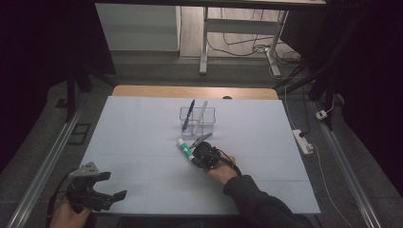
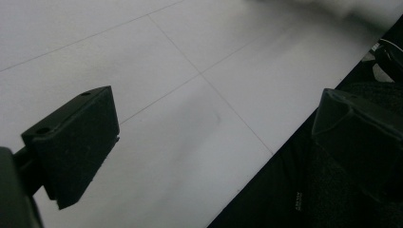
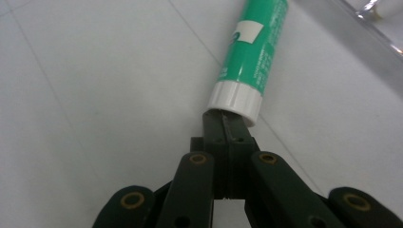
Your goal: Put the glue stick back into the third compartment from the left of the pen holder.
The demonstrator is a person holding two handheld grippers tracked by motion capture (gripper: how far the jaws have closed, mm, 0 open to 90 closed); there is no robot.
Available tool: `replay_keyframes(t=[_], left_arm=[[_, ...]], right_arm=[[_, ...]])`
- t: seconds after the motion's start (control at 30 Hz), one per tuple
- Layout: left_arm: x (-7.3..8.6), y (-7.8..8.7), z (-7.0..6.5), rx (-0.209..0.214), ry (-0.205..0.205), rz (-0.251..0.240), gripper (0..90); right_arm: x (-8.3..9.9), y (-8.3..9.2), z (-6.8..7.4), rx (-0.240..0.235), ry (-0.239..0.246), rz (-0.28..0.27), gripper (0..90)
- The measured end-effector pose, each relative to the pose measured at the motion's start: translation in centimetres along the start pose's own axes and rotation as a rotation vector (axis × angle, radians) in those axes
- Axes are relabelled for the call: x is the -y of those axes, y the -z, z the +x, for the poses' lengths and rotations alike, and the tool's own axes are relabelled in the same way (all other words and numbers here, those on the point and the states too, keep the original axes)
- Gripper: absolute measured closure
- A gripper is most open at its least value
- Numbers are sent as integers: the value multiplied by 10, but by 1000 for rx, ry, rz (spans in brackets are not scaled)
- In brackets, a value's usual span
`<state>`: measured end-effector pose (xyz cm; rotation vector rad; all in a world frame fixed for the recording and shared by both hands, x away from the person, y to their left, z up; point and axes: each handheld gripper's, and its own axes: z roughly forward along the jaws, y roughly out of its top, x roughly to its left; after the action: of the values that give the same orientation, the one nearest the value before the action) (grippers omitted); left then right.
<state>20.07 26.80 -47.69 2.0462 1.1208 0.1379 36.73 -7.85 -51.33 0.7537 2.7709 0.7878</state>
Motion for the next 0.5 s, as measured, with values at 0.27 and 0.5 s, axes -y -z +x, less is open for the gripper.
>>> replay_keyframes(t=[0.27,0.5], left_arm=[[0,-1,0,-2,3,5,22],[0,-1,0,-5,3,7,23]], right_arm=[[0,2,-15,17,9,-7,900],[0,0,-21,26,15,6,900]])
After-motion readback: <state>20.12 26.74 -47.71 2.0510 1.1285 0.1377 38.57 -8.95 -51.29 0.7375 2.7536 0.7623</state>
